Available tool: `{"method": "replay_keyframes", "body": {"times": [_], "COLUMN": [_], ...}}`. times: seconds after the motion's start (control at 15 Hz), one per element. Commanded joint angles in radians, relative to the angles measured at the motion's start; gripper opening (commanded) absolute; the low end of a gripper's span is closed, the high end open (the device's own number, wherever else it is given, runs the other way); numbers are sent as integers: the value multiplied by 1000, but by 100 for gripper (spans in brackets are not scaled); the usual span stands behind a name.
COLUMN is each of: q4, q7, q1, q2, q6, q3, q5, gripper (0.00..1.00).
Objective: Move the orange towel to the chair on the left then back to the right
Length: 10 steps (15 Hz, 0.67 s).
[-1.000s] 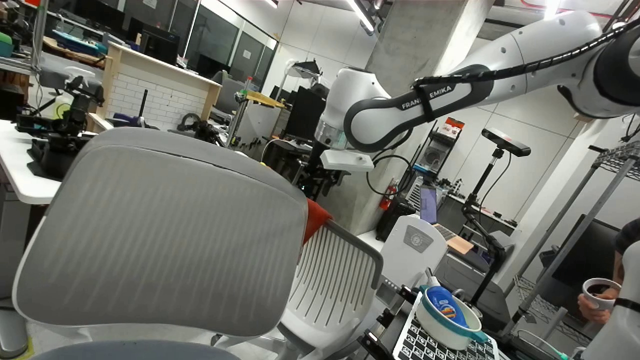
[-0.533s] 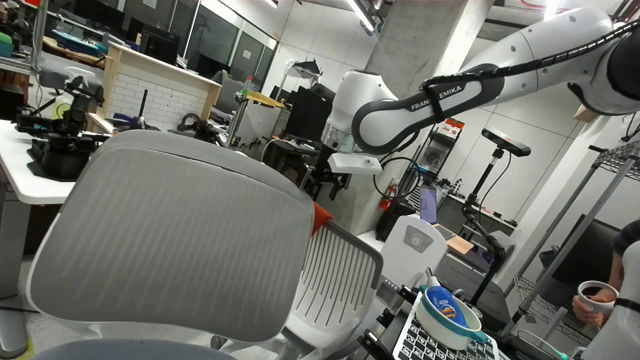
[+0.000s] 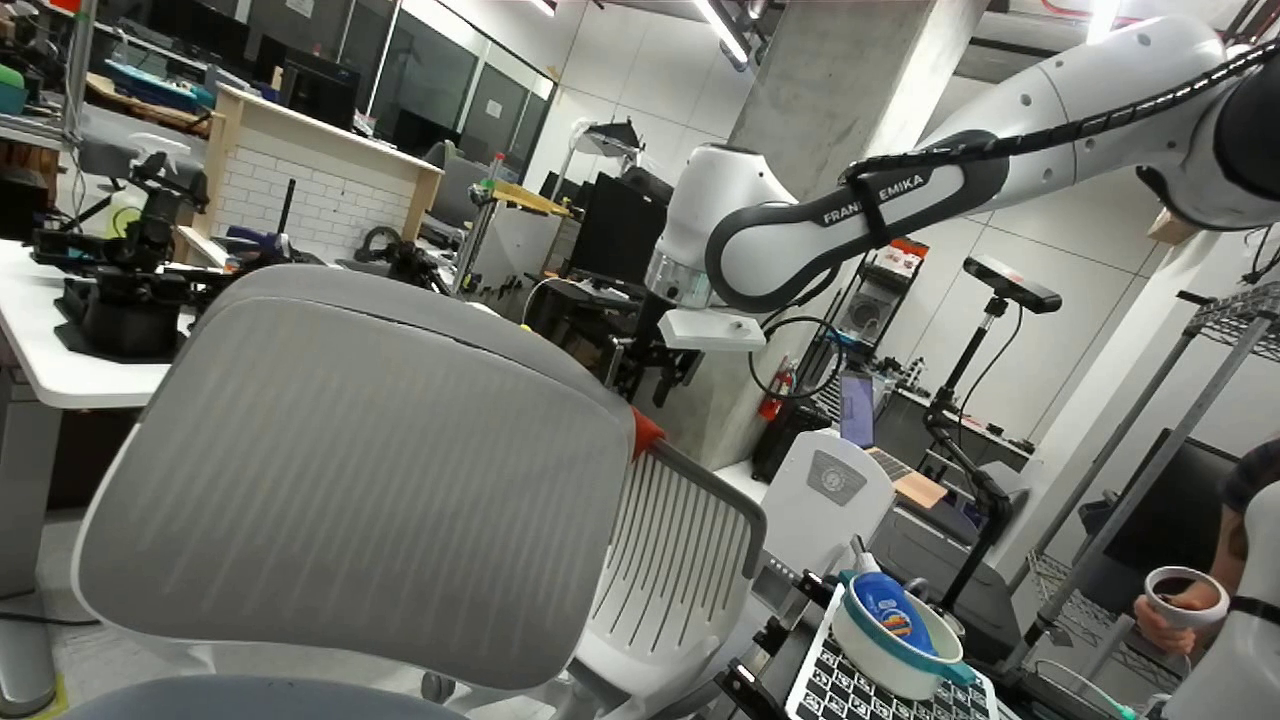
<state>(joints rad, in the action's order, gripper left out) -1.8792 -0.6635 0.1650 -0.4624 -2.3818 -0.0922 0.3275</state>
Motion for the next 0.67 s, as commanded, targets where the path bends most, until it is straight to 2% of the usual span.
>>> {"method": "replay_keyframes", "body": {"times": [0.0,0.33,0.4,0.47,0.6], "q4": [-31,-25,-21,-16,-12], "q7": [-10,-1,1,5,7], "q1": [9,-2,0,-1,-2], "q2": [-49,-96,-110,-113,-115], "q6": [-32,-41,-52,-53,-50], "q3": [-28,-41,-43,-45,-45], "q5": [21,19,18,18,15], "gripper": [42,4,0,4,0]}}
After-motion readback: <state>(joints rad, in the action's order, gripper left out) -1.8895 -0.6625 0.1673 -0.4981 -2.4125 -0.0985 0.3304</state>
